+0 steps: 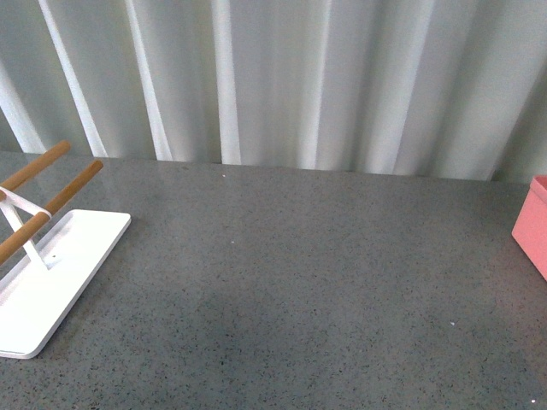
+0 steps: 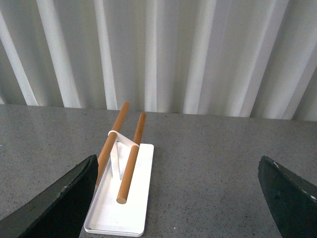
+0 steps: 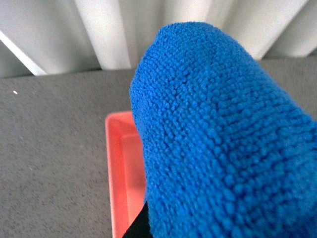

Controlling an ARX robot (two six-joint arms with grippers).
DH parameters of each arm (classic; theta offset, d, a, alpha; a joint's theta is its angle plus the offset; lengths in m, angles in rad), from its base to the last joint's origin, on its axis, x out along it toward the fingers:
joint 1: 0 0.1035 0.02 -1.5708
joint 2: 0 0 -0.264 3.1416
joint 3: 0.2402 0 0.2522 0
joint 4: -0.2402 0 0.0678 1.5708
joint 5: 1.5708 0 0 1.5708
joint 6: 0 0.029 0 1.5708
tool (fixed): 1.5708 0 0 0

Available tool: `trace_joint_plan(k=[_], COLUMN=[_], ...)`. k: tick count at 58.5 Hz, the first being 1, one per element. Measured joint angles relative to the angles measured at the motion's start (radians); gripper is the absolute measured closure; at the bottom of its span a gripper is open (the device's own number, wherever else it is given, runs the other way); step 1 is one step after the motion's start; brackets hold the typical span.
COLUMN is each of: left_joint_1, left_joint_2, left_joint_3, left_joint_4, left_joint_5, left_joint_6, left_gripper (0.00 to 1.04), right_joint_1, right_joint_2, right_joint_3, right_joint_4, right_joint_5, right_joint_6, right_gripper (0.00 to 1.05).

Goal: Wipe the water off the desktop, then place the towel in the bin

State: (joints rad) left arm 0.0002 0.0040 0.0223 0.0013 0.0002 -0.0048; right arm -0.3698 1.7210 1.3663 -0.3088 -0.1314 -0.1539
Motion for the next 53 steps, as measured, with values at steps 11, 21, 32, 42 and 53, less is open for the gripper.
trace_joint_plan(k=[11, 21, 32, 42, 53], left_joint_1=[0.000, 0.000, 0.000, 0.000, 0.000], left_joint_2=[0.000, 0.000, 0.000, 0.000, 0.000], left_joint_3=[0.000, 0.000, 0.000, 0.000, 0.000], left_joint_4=[0.000, 0.000, 0.000, 0.000, 0.000], left_joint_5=[0.000, 0.000, 0.000, 0.000, 0.000], left_joint_6=[0.000, 0.000, 0.000, 0.000, 0.000], left_gripper=[0.07, 0.07, 0.07, 0.07, 0.07], right_joint_1=[-0.079, -0.137, -0.177, -0.204, -0.210], right_joint_2=[0.061, 0.163, 0.258, 0.313, 0.315], right_joint_3=[-0.101, -0.105, -0.097, -0.077, -0.044], right_joint_4=[0.024, 0.000, -0.048, -0.088, -0.094], right_joint_5=[-0.011, 0.058, 0.167, 0.210, 0.192], right_joint_6=[0.001, -0.001, -0.017, -0.033, -0.035], right_gripper=[1.00, 1.00, 1.00, 0.78, 0.50])
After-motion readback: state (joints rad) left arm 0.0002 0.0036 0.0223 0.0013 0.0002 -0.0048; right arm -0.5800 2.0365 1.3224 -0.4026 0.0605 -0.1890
